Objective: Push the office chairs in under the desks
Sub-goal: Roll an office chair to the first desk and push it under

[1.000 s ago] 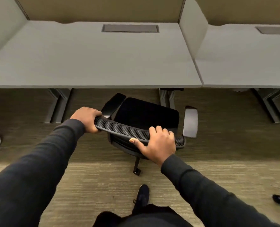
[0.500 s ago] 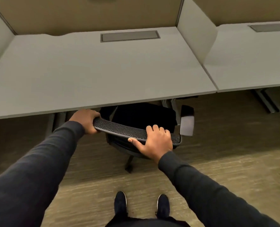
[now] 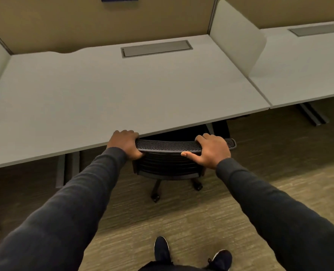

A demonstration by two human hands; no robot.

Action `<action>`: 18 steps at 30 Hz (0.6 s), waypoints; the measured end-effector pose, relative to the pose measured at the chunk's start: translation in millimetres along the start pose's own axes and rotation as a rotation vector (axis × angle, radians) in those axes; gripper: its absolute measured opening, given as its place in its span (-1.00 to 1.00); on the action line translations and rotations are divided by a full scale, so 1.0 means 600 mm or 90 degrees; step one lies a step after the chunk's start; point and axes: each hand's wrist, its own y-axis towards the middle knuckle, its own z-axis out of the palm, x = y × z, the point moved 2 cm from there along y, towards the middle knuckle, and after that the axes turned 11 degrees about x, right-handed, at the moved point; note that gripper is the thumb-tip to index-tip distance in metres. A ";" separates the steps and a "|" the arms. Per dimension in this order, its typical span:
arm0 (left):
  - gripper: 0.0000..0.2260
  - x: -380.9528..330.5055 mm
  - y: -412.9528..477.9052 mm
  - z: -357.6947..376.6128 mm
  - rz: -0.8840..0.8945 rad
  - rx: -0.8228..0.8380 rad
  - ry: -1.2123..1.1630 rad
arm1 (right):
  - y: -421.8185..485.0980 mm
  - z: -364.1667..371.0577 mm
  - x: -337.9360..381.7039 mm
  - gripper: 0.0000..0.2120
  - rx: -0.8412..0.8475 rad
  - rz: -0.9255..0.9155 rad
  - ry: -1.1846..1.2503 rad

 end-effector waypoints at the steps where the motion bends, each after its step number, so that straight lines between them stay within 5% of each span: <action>1: -0.64 -0.001 0.003 0.000 -0.005 -0.003 0.000 | 0.007 -0.003 -0.004 -0.07 0.003 -0.005 -0.008; 18: -0.56 -0.030 0.031 -0.007 -0.058 0.018 -0.016 | 0.059 -0.039 -0.063 0.22 0.167 0.031 -0.012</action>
